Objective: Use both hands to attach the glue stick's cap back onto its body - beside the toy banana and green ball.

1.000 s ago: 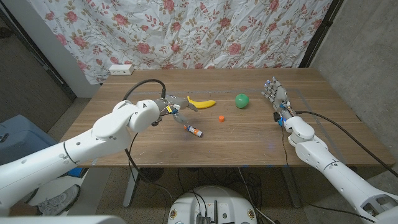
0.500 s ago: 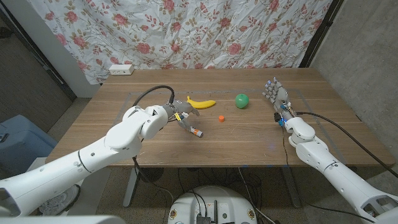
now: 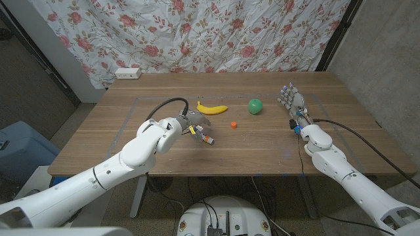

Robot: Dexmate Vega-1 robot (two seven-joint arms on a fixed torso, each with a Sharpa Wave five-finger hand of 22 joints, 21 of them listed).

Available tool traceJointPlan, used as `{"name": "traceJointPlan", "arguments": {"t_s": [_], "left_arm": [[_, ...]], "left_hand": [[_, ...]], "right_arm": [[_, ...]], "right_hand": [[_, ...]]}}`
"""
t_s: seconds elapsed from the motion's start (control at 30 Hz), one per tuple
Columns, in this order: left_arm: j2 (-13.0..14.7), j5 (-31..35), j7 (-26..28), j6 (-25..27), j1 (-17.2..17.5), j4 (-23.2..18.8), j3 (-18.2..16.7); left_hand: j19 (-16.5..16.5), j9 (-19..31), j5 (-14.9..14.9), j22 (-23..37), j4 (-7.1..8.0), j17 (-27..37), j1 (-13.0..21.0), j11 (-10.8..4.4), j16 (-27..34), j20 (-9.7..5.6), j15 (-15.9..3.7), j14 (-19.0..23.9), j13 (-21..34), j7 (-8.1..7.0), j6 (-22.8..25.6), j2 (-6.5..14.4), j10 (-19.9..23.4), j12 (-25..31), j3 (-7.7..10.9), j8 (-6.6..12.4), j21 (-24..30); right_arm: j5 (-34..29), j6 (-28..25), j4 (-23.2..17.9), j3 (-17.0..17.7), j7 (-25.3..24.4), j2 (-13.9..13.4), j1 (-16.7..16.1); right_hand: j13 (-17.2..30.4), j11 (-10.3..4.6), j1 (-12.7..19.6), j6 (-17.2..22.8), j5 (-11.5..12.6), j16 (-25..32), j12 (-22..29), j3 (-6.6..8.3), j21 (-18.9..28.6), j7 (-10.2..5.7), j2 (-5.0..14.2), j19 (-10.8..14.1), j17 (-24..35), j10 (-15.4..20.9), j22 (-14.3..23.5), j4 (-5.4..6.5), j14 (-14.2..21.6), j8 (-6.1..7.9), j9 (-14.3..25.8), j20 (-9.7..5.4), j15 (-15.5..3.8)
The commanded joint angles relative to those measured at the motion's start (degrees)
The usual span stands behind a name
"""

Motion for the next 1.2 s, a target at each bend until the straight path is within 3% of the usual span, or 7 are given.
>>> {"name": "traceJointPlan", "arguments": {"t_s": [0.03, 0.77, 1.2], "left_arm": [[-2.84, 3.69, 0.66, -1.80, 0.94, 3.29, 0.30], [-2.83, 1.02, 7.05, -6.29, 1.18, 7.14, 0.13], [-1.80, -0.69, 10.88, -6.92, 2.05, 7.52, -0.26]], "left_hand": [[0.27, 0.30, -0.01, 0.21, 0.21, 0.15, 0.71, 0.06, 0.38, -2.43, -4.19, 0.86, 0.23, -0.09, 0.34, 0.04, 0.98, 0.39, -0.36, 0.26, 0.33], [1.92, 0.42, 0.38, 0.18, 0.31, 0.10, 2.98, -0.07, 0.69, -2.14, -4.75, 3.88, 0.29, -0.20, 3.77, 1.66, 5.20, 0.63, -1.13, 1.26, 0.58], [4.35, 0.57, 0.53, 0.19, 0.33, 0.06, 6.00, -0.03, 0.80, -1.90, -5.25, 8.12, 0.35, -0.28, 9.71, 3.35, 11.67, 0.86, -2.22, 2.30, 0.67]], "right_arm": [[-0.21, 0.07, 0.40, -0.01, -0.70, 0.40, 0.22], [-0.38, -0.11, 0.31, 0.00, -1.72, 0.70, -0.14], [-0.36, -0.31, -0.84, 0.35, -2.84, 0.52, -1.33]], "right_hand": [[0.12, 0.18, 0.14, 0.13, -0.07, 0.34, 0.14, 0.07, 0.41, -0.26, 1.00, -0.23, 0.12, 0.58, 0.10, -0.39, 0.29, 0.16, 0.19, -0.09, 0.25], [0.13, 0.12, 0.24, 0.59, -0.09, 0.43, 0.18, 0.13, 0.44, -0.58, 1.22, -0.25, 0.12, 0.76, 0.11, -0.61, 0.21, 0.24, 0.20, 0.05, 0.23], [0.14, 0.13, 0.30, 0.83, -0.10, 0.53, 0.17, 0.19, 0.47, -0.86, 1.41, -0.23, 0.13, 0.77, 0.11, -0.73, 0.25, 0.26, 0.20, 0.11, 0.32]]}}
